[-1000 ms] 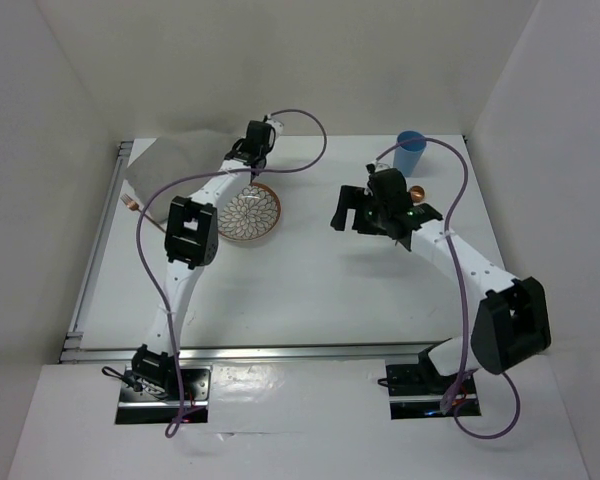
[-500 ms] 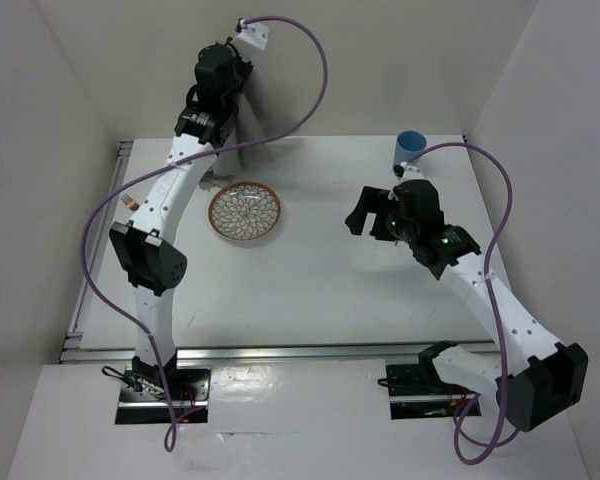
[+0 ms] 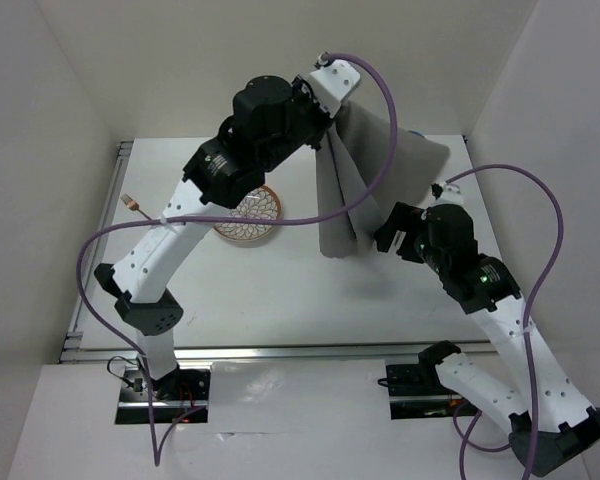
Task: Set the dinner table for one person
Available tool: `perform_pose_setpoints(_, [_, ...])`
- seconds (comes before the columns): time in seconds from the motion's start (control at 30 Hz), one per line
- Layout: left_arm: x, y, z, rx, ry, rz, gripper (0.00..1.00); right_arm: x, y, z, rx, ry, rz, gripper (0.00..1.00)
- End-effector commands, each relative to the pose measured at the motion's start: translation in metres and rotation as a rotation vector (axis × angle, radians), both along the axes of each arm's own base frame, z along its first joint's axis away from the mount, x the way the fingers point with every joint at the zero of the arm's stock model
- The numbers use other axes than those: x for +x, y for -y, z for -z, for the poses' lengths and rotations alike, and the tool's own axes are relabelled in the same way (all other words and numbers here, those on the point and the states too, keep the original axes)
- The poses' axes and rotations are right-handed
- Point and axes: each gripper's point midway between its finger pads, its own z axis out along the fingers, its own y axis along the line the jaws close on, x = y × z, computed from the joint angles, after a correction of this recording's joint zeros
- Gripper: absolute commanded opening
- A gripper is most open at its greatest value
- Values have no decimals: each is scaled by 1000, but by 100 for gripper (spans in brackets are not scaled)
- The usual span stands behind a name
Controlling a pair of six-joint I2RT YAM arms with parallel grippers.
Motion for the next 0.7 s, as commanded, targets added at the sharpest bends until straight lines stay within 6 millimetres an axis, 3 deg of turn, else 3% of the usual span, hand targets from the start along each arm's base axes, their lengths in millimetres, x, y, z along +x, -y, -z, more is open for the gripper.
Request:
perform_pose_setpoints(0.0, [-44, -58, -82, -254, 42, -18, 0, -10, 17, -17, -23, 19, 68, 96])
perform_pose_setpoints(0.07, [-54, -67, -71, -240, -12, -20, 0, -14, 16, -23, -4, 40, 54, 96])
perform_pose_setpoints(0.1, [-52, -64, -52, -209, -60, -25, 0, -16, 15, -21, -2, 30, 44, 96])
perform_pose_setpoints(0.17, [-33, -79, -21, -201, -160, -76, 0, -19, 8, -13, 15, 14, 7, 96])
perform_pose_setpoints(0.27, [-12, -90, 60, -132, -399, -77, 0, -19, -5, 13, 31, -38, -51, 95])
perform_pose_setpoints(0.3, [8, -115, 106, -129, -524, -153, 0, -14, -11, 19, 47, -47, -63, 95])
perform_pose_setpoints(0.4, [30, -157, 179, -171, -742, -184, 0, -9, -21, 59, 38, -152, -84, 95])
perform_pose_setpoints(0.43, [28, -165, 233, -149, -867, -195, 0, -5, -23, 70, 32, -171, -83, 95])
perform_pose_setpoints(0.5, [28, -174, 282, -136, -980, -167, 0, 2, -24, 80, 23, -204, -66, 95])
perform_pose_setpoints(0.53, [23, -185, 316, -97, -1038, -175, 0, 8, -27, 96, 9, -241, -64, 95])
perform_pose_setpoints(0.6, [19, -189, 354, -68, -1110, -175, 0, 15, -32, 110, -5, -278, -77, 95])
perform_pose_setpoints(0.63, [13, -197, 375, -46, -1148, -186, 0, 19, -37, 127, -13, -333, -89, 95])
perform_pose_setpoints(0.67, [8, -198, 382, -33, -1163, -184, 0, 26, -43, 131, -7, -331, -109, 95])
